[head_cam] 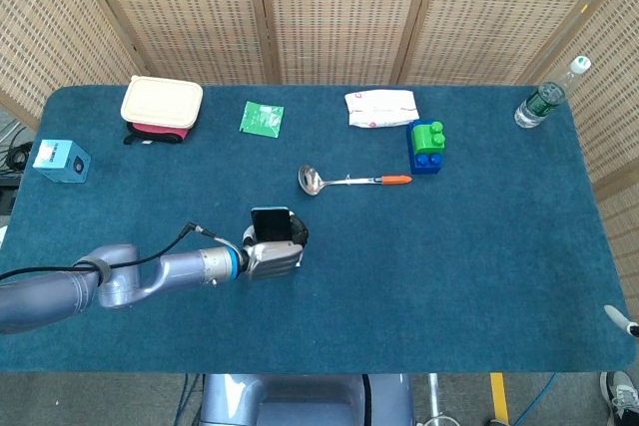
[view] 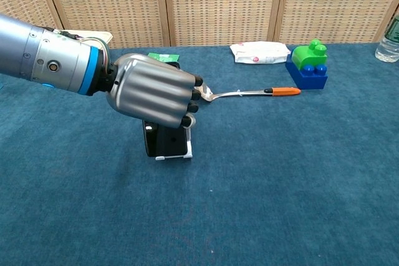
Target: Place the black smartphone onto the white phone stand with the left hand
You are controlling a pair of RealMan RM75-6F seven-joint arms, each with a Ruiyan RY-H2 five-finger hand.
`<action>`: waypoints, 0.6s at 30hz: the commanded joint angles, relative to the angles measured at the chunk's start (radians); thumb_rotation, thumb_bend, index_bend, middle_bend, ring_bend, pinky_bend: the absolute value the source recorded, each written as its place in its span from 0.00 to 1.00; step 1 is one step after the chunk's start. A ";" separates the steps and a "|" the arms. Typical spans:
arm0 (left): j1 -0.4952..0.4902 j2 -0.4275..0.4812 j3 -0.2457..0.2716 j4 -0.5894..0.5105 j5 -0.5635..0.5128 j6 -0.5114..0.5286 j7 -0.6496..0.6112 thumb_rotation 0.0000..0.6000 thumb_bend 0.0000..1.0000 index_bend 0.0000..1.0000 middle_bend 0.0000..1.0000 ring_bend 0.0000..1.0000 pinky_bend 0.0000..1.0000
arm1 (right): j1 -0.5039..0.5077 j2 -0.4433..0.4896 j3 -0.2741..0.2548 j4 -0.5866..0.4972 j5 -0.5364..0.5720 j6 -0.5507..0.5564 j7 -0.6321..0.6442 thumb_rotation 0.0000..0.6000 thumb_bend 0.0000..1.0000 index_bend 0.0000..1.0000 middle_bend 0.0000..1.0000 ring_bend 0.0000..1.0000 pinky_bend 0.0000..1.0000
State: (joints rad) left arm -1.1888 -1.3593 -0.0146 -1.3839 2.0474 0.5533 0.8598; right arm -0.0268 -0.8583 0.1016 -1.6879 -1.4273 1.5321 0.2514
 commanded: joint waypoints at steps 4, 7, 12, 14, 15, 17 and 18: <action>-0.010 -0.017 0.007 0.013 -0.003 -0.004 0.012 1.00 0.09 0.48 0.40 0.53 0.43 | -0.001 0.002 0.000 0.003 0.000 0.000 0.008 1.00 0.00 0.00 0.00 0.00 0.00; -0.006 -0.019 0.002 0.019 -0.017 -0.013 0.030 1.00 0.09 0.40 0.28 0.41 0.43 | -0.001 0.003 0.001 0.004 0.003 -0.002 0.012 1.00 0.00 0.00 0.00 0.00 0.00; 0.021 -0.016 -0.034 0.003 -0.058 -0.025 0.104 1.00 0.04 0.10 0.00 0.10 0.36 | 0.000 0.004 0.000 0.005 0.001 -0.004 0.014 1.00 0.00 0.00 0.00 0.00 0.00; 0.031 -0.016 -0.049 -0.005 -0.076 -0.033 0.134 1.00 0.03 0.07 0.00 0.08 0.36 | 0.000 0.004 0.000 0.003 0.001 -0.004 0.013 1.00 0.00 0.00 0.00 0.00 0.00; 0.036 -0.015 -0.057 -0.011 -0.086 -0.041 0.154 1.00 0.03 0.06 0.00 0.07 0.35 | 0.000 0.005 0.000 0.002 0.000 -0.003 0.013 1.00 0.00 0.00 0.00 0.00 0.00; 0.043 -0.013 -0.071 -0.022 -0.105 -0.057 0.181 1.00 0.03 0.06 0.00 0.06 0.35 | -0.001 0.005 -0.001 0.002 0.000 -0.003 0.012 1.00 0.00 0.00 0.00 0.00 0.00; 0.046 -0.012 -0.077 -0.026 -0.113 -0.062 0.193 1.00 0.03 0.06 0.00 0.06 0.35 | -0.001 0.005 -0.001 0.002 0.000 -0.002 0.012 1.00 0.00 0.00 0.00 0.00 0.00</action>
State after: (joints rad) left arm -1.1510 -1.3734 -0.0790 -1.4001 1.9491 0.5032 1.0363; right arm -0.0283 -0.8532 0.1008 -1.6864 -1.4270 1.5300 0.2631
